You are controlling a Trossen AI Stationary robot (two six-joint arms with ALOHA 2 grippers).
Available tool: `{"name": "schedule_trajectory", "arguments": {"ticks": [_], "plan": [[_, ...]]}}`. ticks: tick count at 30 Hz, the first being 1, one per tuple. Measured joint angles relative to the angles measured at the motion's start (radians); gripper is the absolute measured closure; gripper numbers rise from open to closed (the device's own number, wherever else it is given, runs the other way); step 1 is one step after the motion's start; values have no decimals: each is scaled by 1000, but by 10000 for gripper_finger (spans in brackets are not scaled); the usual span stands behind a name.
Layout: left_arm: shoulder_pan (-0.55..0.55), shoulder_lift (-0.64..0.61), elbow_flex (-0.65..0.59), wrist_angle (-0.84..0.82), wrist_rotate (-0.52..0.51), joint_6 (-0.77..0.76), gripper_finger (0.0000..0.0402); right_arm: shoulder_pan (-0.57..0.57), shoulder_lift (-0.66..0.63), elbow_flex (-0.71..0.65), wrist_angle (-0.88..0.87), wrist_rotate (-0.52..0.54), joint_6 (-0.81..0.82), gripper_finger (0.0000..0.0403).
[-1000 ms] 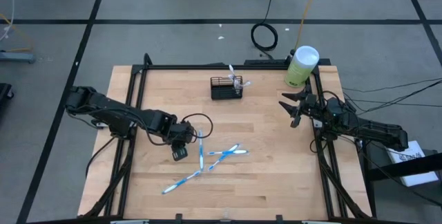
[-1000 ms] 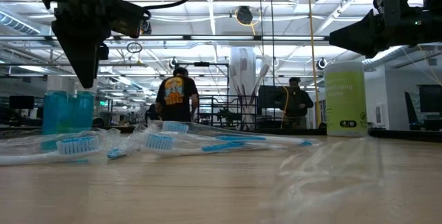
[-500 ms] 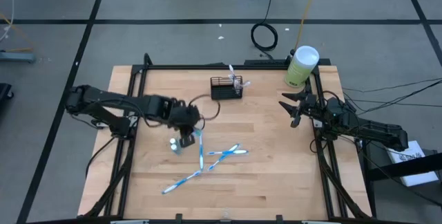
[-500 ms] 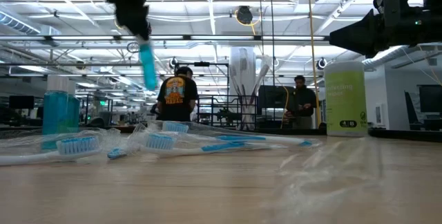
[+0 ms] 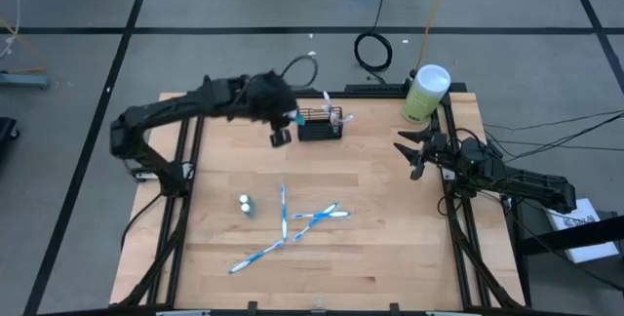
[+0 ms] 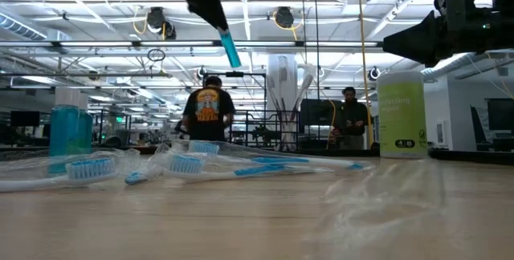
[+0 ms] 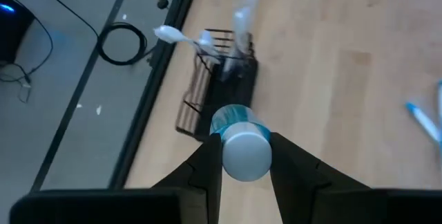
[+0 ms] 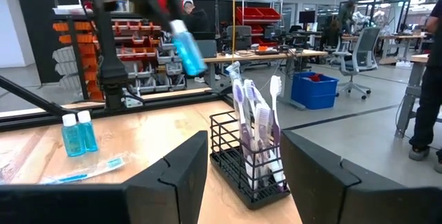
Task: Pick & Place toothbrushing station
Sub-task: Put the blue mouthwash into the middle compartment of the wire organizer
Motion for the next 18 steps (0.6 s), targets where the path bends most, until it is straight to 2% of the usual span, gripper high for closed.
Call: {"name": "schedule_trajectory", "arguments": {"ticks": [9,18], "plan": [[142,264,235,-67,103,138,306,0,0,0,0,0,0,231],[162,401,289,-75,162,146,306,0,0,0,0,0,0,231]]}}
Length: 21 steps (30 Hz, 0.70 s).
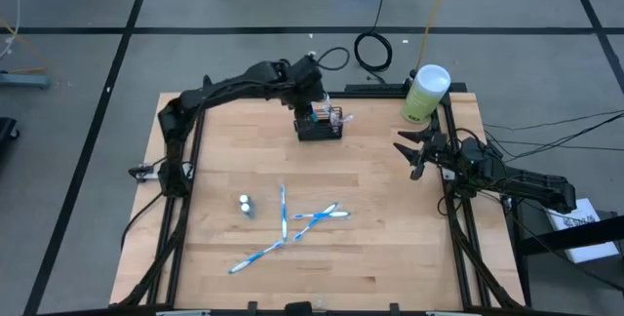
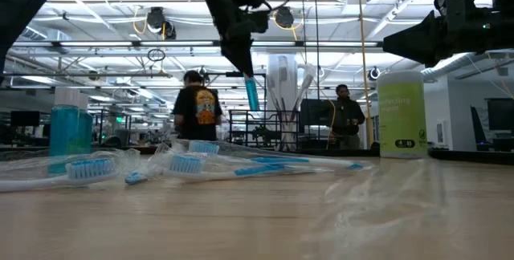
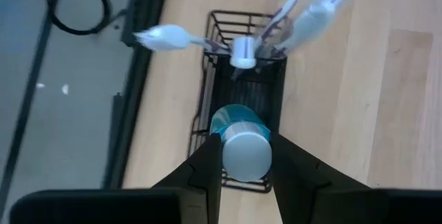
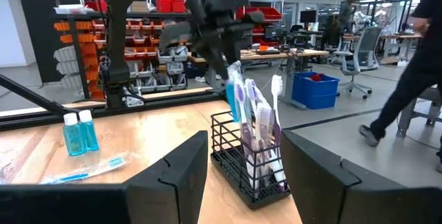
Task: Pick & Place toothbrushing station
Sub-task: Put the blue mouthwash into the middle compartment of the wire organizer
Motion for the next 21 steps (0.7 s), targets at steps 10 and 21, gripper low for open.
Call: {"name": "schedule_trajectory", "arguments": {"ticks": [10,21], "plan": [[-9,49,-2,22,40,-19,306,0,0,0,0,0,0,232],[-7,128,-2,18,64,-54,306,0,0,0,0,0,0,231]]}}
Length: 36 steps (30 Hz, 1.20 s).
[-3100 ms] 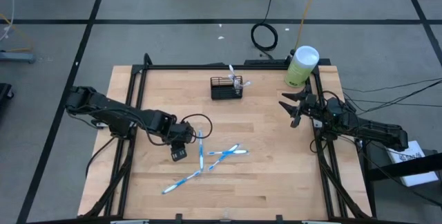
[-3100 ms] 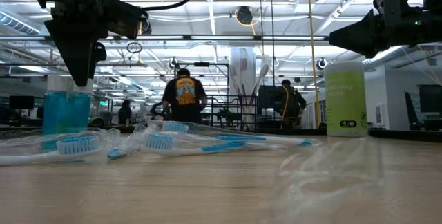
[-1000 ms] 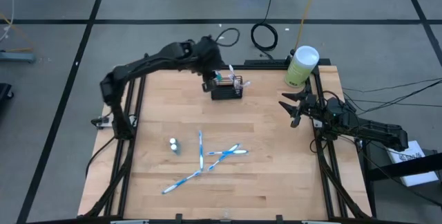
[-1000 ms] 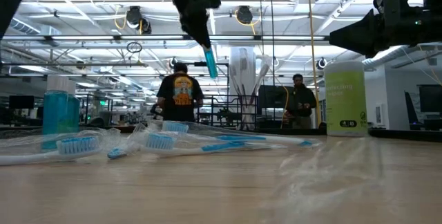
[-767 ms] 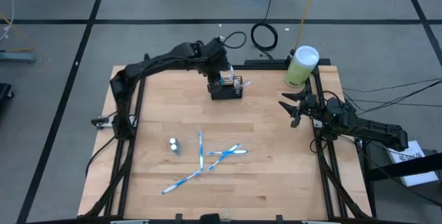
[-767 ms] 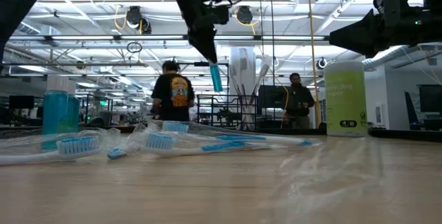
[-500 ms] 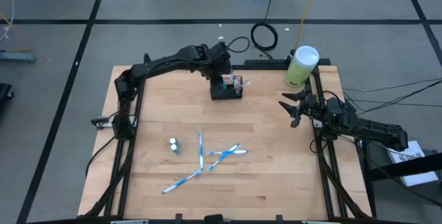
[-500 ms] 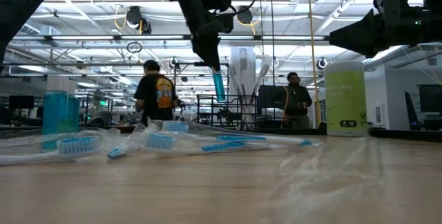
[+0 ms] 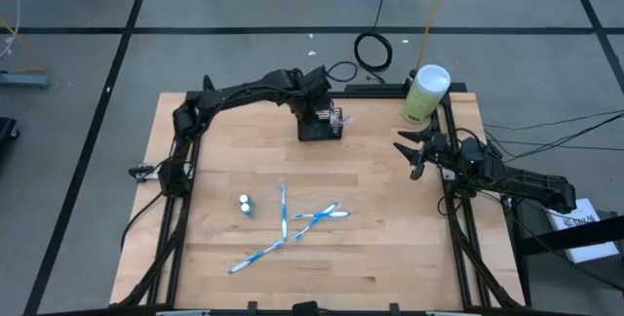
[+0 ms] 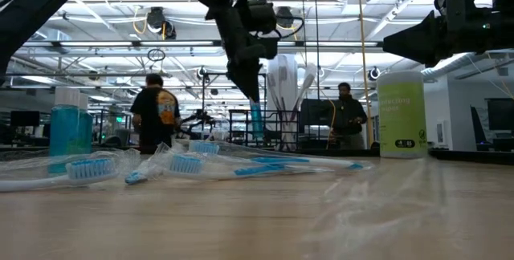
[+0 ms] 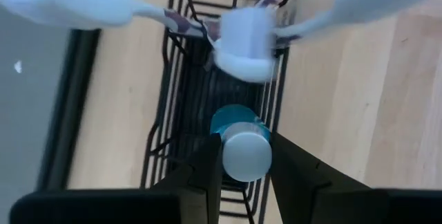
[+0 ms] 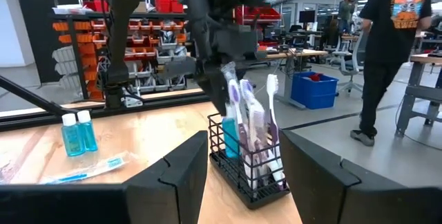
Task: Pick & Place toothbrushing station
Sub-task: Put the blue mouthwash into the middle compartment of the wire organizer
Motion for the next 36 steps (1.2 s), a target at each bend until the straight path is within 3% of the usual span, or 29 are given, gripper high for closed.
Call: {"name": "schedule_trajectory", "arguments": {"ticks": [15,26,36], "plan": [[7,37,-2,5,3,-19,305,0,0,0,0,0,0,232],[4,37,-2,13,2,-25,225,0,0,0,0,0,0,231],[4,37,-2,37,1,1,228,0,0,0,0,0,0,232]]}}
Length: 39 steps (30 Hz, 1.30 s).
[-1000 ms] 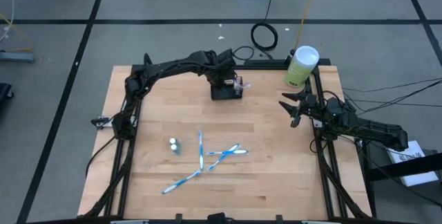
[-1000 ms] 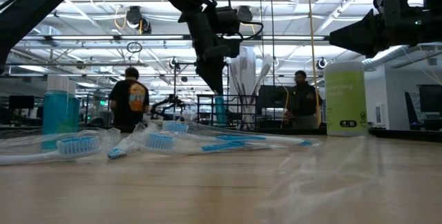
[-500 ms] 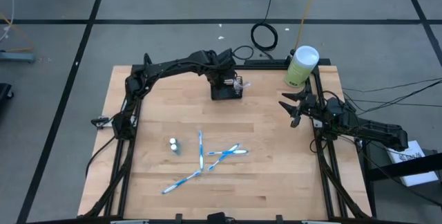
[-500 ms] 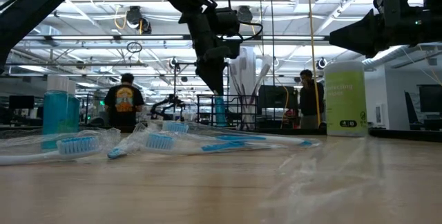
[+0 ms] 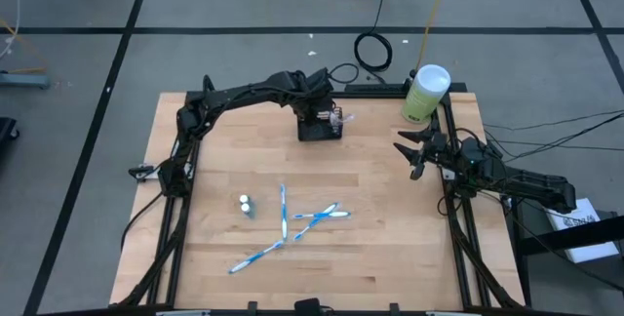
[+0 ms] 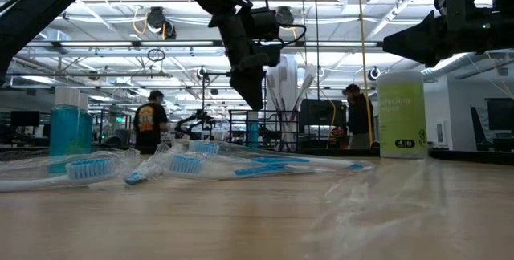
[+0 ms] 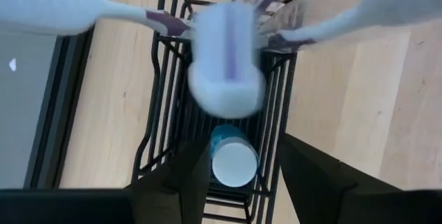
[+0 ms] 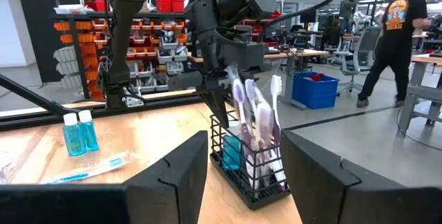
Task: Pick & Place toothbrushing station
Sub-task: Put the blue mouthwash into the middle compartment of the wire organizer
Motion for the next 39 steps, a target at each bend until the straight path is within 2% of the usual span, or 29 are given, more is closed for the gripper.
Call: {"name": "schedule_trajectory", "arguments": {"ticks": [10,12,16,21,26,29,34,39], "plan": [[-6,-98,0,14,-127,0,225,0,0,0,0,0,0,231],[-7,-135,0,4,-96,-2,223,0,0,0,0,0,0,232],[-19,-236,0,-55,31,-27,220,0,0,0,0,0,0,231],[-69,-364,0,-192,127,-141,220,0,0,0,0,0,0,232],[-207,-482,-31,-326,126,-273,220,0,0,0,0,0,0,232],[-316,-538,-95,-350,80,-383,220,0,0,0,0,0,0,232],[-496,-602,-268,-359,-90,-600,220,0,0,0,0,0,0,232],[-625,-611,-455,-349,-114,-866,220,0,0,0,0,0,0,232]]}}
